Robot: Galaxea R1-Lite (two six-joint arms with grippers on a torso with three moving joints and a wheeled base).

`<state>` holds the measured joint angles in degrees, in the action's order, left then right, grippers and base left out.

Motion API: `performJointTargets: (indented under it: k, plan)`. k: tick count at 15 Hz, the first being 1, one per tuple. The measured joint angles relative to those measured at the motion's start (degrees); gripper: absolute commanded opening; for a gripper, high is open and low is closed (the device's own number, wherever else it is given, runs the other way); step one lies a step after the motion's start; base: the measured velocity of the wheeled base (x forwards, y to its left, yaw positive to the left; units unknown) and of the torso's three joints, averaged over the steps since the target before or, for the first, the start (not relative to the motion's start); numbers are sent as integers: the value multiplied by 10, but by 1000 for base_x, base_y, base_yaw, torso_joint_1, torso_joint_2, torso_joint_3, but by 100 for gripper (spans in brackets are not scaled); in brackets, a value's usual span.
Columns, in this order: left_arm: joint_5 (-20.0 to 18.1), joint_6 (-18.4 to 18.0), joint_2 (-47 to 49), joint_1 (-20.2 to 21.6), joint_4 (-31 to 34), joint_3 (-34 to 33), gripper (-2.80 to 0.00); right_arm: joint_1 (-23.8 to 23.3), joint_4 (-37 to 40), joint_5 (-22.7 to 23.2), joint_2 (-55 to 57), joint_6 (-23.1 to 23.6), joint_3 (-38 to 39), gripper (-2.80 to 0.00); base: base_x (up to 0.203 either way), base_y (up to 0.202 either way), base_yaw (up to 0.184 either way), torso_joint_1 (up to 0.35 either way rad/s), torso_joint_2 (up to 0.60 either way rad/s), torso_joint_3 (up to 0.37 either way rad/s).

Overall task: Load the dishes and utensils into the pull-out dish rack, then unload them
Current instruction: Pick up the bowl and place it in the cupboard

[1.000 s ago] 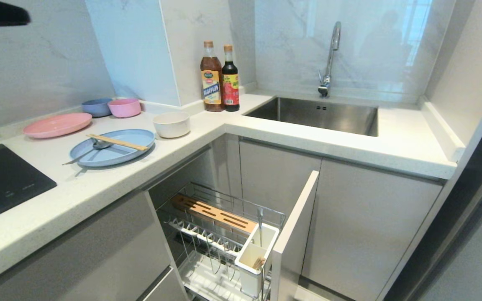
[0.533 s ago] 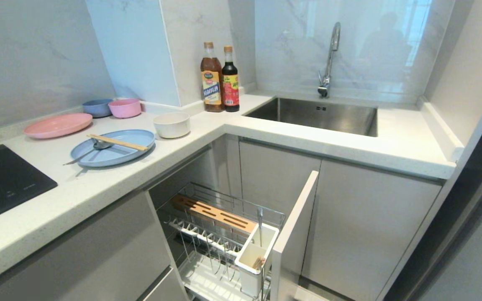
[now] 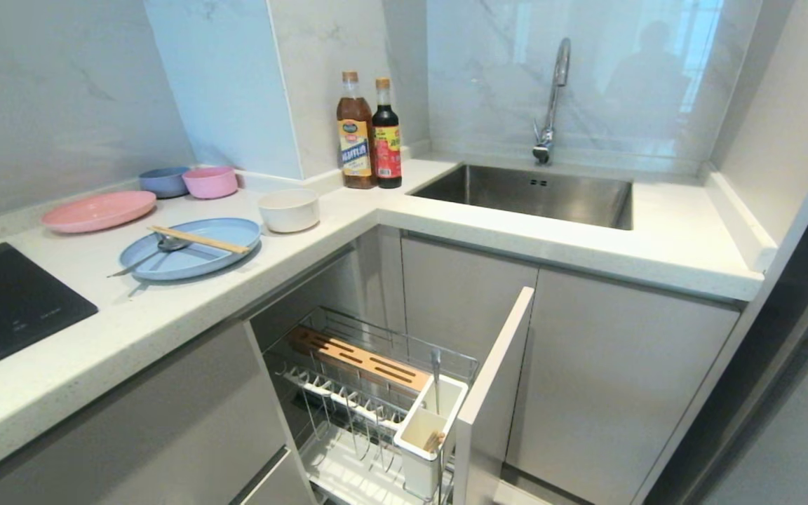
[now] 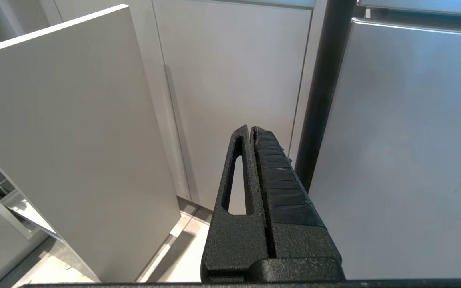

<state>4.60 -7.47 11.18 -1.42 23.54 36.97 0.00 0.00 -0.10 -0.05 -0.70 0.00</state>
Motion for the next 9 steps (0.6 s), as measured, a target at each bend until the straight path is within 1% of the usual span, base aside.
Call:
performJointTargets:
  k: [2,4,7,9]
  plan:
    - [-19,24,-54,8,-40,-84,-280,0,0,0,0,0,0,-280,0,0,0,0,0,0]
    - [-24,38,-85,12,-117,-160,-280,0,0,0,0,0,0,-280,0,0,0,0,0,0]
    - [-26,37,-103,13,-230,-278,-280,0,0,0,0,0,0,-280,0,0,0,0,0,0]
    - [-28,19,-108,13,-295,-344,-280,0,0,0,0,0,0,-280,0,0,0,0,0,0]
